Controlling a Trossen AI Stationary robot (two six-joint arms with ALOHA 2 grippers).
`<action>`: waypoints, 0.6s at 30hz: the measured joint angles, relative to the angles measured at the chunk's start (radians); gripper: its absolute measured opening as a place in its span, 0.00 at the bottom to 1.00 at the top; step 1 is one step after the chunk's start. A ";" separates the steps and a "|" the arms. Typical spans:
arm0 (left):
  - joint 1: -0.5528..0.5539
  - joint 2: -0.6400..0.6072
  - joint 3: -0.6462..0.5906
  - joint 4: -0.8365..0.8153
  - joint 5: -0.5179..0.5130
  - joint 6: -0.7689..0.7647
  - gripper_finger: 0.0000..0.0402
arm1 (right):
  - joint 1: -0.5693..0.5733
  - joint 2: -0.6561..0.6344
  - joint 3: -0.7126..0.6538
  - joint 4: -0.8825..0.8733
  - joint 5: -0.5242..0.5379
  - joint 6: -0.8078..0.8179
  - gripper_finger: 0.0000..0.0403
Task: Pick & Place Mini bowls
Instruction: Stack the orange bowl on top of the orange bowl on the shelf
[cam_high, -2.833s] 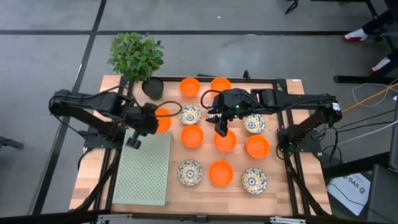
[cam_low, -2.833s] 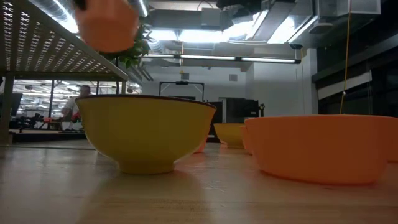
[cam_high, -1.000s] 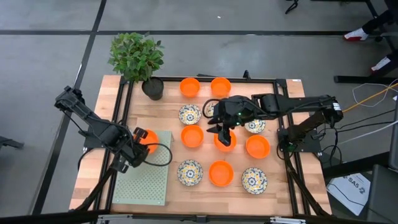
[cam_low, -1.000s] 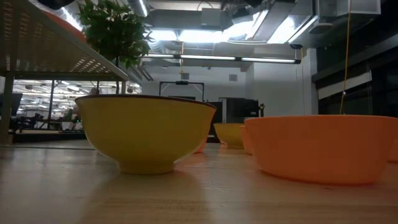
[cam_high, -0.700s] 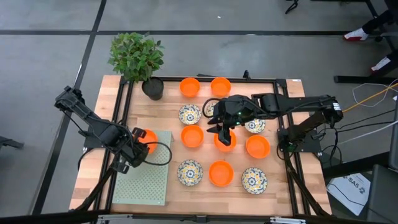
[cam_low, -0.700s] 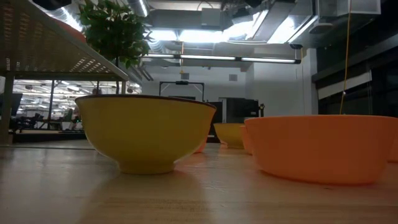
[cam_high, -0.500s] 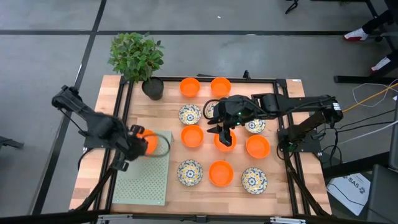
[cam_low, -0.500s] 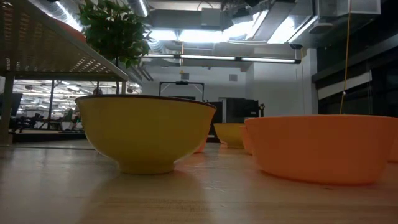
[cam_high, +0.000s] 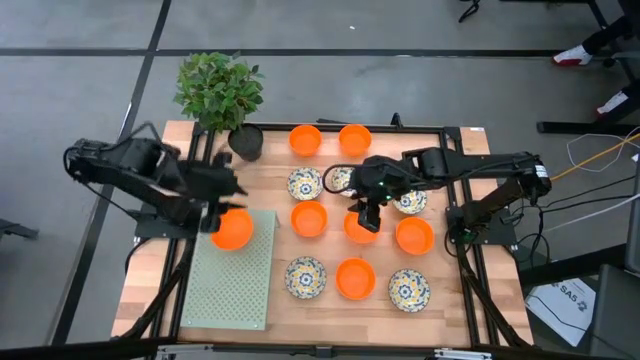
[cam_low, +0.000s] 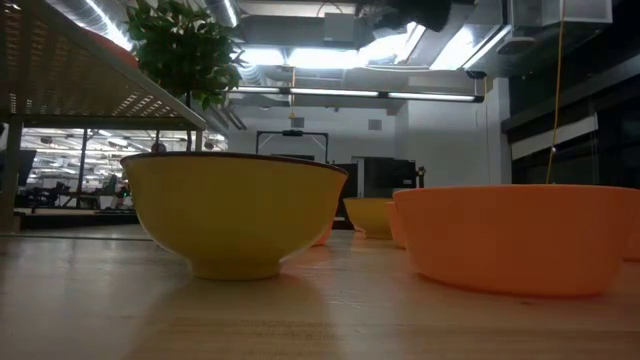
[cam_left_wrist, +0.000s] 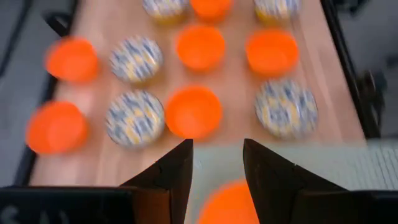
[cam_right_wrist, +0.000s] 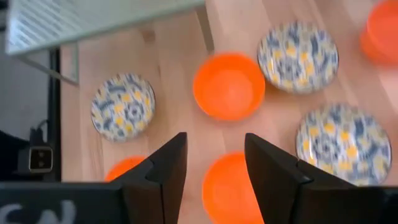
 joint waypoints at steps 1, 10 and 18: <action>0.040 0.000 0.006 0.038 0.014 0.013 0.34 | 0.000 0.000 0.000 -0.024 0.000 0.020 0.40; 0.369 0.070 0.009 0.199 0.170 0.105 0.34 | 0.000 0.000 -0.050 -0.119 0.096 0.243 0.40; 0.557 0.255 0.008 0.265 0.204 0.254 0.34 | -0.017 0.000 -0.158 -0.122 0.199 0.414 0.40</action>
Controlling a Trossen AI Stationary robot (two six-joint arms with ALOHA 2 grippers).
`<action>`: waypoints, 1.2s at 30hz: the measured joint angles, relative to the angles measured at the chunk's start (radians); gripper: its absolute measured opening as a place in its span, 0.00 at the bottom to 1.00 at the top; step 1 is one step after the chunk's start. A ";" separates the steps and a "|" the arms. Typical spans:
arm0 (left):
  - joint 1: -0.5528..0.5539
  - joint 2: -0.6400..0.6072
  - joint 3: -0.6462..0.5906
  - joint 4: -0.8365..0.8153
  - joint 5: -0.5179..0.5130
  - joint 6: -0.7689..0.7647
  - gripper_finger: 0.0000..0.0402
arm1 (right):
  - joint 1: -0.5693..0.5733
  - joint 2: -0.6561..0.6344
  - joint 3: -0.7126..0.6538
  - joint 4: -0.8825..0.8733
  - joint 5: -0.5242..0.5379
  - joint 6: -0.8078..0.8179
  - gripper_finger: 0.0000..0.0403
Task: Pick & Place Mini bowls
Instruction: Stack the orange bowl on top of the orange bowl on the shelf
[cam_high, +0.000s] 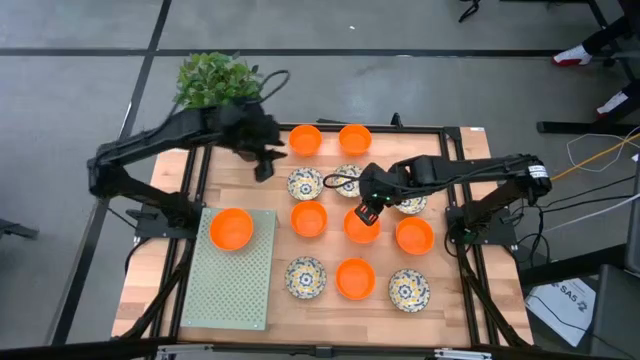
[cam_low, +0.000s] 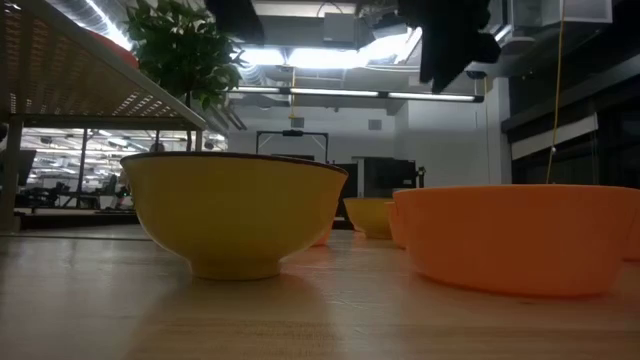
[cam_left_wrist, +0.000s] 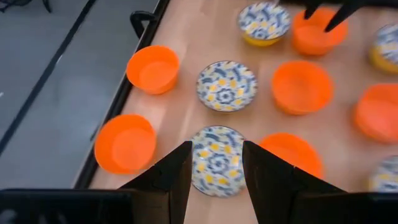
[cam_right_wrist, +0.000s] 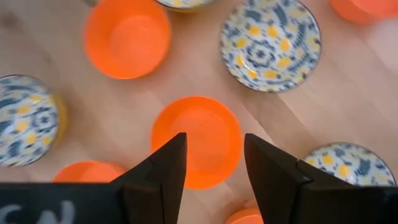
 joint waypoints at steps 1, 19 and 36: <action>0.008 0.025 0.000 0.018 -0.003 0.022 0.34 | -0.006 0.000 -0.012 0.001 0.002 0.007 0.40; 0.055 0.325 -0.001 0.307 -0.096 0.184 0.34 | -0.315 0.000 -0.160 0.209 0.013 -0.357 0.40; 0.054 0.330 -0.001 0.370 -0.192 0.073 0.34 | -0.591 0.094 -0.160 0.474 -0.184 -1.048 0.40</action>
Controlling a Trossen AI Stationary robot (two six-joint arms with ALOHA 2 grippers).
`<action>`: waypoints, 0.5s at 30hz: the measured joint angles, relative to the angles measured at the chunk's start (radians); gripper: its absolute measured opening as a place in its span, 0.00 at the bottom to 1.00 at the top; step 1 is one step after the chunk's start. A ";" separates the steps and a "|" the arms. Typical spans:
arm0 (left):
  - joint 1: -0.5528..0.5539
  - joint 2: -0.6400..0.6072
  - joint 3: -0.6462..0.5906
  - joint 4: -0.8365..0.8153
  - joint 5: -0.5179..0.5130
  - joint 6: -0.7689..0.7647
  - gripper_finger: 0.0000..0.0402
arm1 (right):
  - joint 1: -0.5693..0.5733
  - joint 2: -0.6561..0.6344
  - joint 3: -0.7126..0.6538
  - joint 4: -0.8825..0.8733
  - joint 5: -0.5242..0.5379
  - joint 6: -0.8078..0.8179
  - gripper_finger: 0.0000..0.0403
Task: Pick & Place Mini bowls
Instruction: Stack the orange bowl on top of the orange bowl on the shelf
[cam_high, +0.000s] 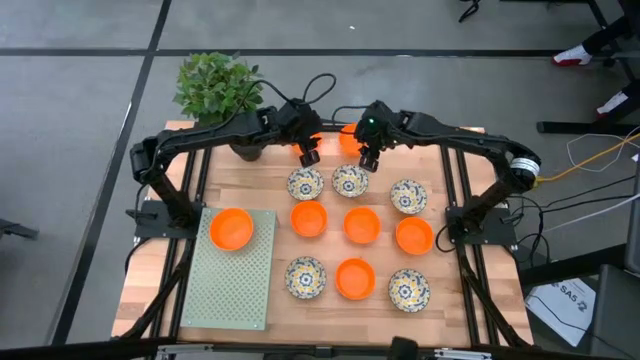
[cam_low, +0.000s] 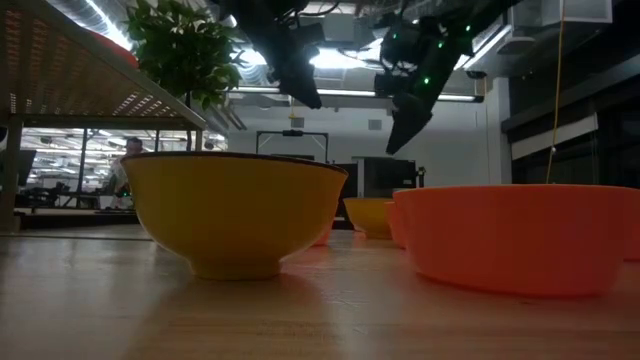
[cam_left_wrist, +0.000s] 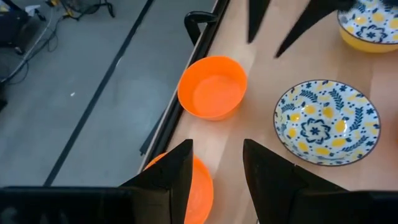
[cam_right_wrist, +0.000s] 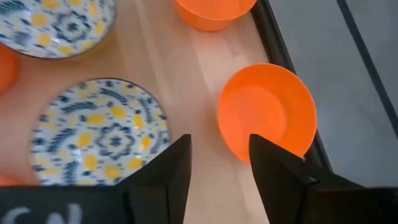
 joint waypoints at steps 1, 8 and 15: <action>0.000 0.000 0.000 0.000 0.010 -0.001 0.34 | -0.007 0.013 0.000 0.005 -0.001 -0.024 0.40; 0.000 0.000 0.000 0.003 0.012 -0.042 0.34 | -0.039 0.121 0.000 0.013 -0.051 -0.189 0.40; 0.000 0.000 0.000 0.002 0.012 -0.045 0.34 | -0.046 0.209 0.000 0.060 -0.051 -0.317 0.40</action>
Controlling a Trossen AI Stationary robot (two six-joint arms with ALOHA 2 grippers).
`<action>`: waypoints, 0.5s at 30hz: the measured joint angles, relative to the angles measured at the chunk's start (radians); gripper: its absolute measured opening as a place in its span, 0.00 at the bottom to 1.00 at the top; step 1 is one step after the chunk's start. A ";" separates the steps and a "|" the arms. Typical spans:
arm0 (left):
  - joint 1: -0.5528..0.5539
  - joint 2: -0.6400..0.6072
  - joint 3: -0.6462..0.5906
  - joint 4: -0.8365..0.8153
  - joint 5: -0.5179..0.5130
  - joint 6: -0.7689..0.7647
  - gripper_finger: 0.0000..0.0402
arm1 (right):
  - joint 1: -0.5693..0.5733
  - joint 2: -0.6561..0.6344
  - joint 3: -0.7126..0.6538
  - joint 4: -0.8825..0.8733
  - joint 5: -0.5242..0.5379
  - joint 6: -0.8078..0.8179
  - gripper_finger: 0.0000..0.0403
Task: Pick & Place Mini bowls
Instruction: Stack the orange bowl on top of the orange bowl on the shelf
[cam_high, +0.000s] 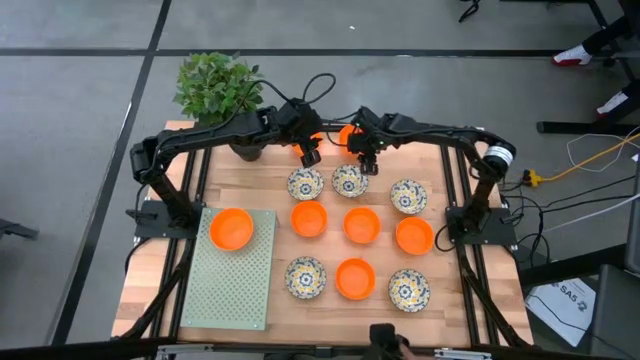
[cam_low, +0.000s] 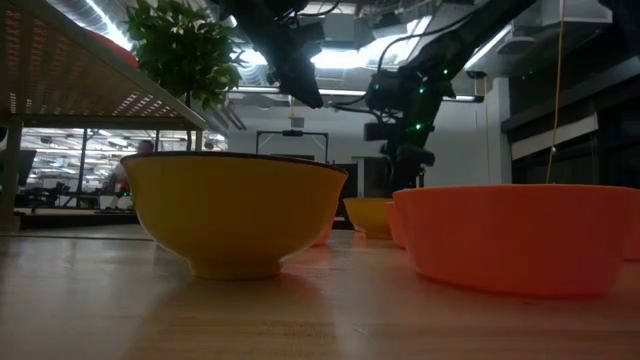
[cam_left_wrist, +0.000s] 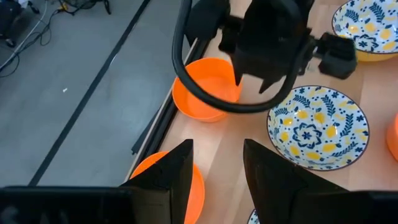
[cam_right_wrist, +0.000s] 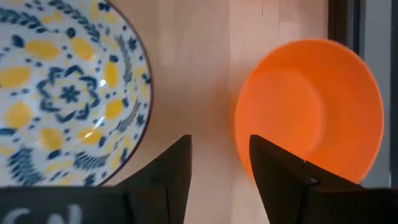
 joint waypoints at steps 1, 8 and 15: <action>0.000 0.000 0.000 0.000 0.000 0.000 0.34 | 0.000 0.007 0.000 0.013 0.000 -0.005 0.40; 0.000 0.000 0.000 0.000 0.000 0.000 0.34 | -0.001 0.042 0.000 0.040 0.000 -0.010 0.40; 0.000 -0.001 0.000 0.000 0.000 0.000 0.34 | -0.003 0.080 0.000 0.036 0.007 -0.054 0.40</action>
